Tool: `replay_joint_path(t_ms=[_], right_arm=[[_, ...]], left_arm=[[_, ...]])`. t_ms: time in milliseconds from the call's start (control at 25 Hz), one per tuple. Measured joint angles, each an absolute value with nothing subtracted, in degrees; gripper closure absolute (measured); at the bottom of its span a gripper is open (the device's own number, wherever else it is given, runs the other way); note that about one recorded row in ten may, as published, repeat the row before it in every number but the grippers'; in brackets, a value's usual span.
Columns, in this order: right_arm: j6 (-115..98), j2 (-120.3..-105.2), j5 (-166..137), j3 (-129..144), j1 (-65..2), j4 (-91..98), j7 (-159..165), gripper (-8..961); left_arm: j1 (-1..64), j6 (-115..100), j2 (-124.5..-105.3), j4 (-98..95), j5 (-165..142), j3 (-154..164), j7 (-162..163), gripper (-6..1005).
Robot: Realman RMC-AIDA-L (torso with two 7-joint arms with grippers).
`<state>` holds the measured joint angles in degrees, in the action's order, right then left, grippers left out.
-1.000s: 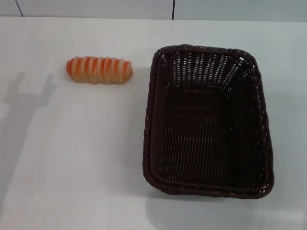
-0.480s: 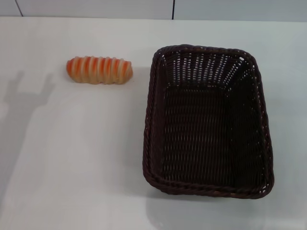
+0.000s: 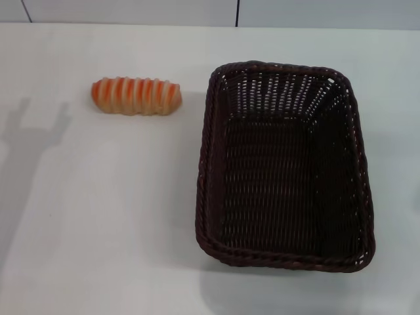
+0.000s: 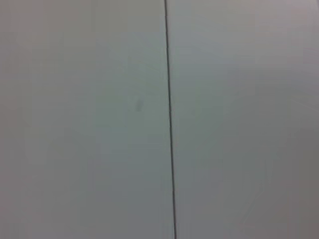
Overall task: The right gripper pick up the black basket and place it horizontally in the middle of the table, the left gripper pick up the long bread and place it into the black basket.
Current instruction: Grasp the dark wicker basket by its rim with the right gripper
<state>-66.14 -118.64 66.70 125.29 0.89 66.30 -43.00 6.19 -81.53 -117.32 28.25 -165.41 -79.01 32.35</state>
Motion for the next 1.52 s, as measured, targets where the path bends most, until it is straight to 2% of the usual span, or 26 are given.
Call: replay_joint_path(t_ms=[400, 600, 880, 1080, 1320, 1440, 1480, 1520], right_arm=[[-33.8, -118.92, 74.1, 114.8, 10.7, 92.0, -56.5, 235], [-34.7, -119.33, 83.6, 114.9, 9.8, 95.5, -73.2, 235], [-46.8, -119.12, 93.8, 115.8, 4.3, 92.9, -85.7, 235], [-47.0, -118.84, 82.8, 113.7, 2.7, 83.8, -67.7, 235], [-56.5, -118.79, 44.7, 107.8, 0.2, 62.3, -17.7, 236], [-59.2, -118.57, 37.7, 105.1, -1.0, 57.2, -6.6, 236], [-59.2, -118.17, 33.9, 103.5, -1.4, 55.5, 0.0, 236], [-55.9, -116.9, 27.7, 101.4, -1.2, 55.7, 8.6, 235]], left_arm=[[5.0, -82.0, -117.09, 28.2, -165.4, -79.7, 32.4, 139], [4.9, -82.3, -117.06, 28.1, -165.4, -80.3, 32.5, 139], [5.2, -82.7, -117.0, 28.2, -165.4, -80.3, 33.1, 139], [5.3, -83.1, -116.98, 28.2, -165.4, -80.3, 33.1, 139], [5.5, -83.2, -117.06, 28.7, -165.4, -79.9, 33.1, 139], [5.5, -83.2, -117.13, 29.0, -165.4, -79.9, 33.1, 139], [5.5, -83.2, -117.17, 29.3, -165.4, -79.8, 33.1, 139], [5.2, -83.1, -117.2, 30.0, -165.4, -79.7, 33.1, 139]])
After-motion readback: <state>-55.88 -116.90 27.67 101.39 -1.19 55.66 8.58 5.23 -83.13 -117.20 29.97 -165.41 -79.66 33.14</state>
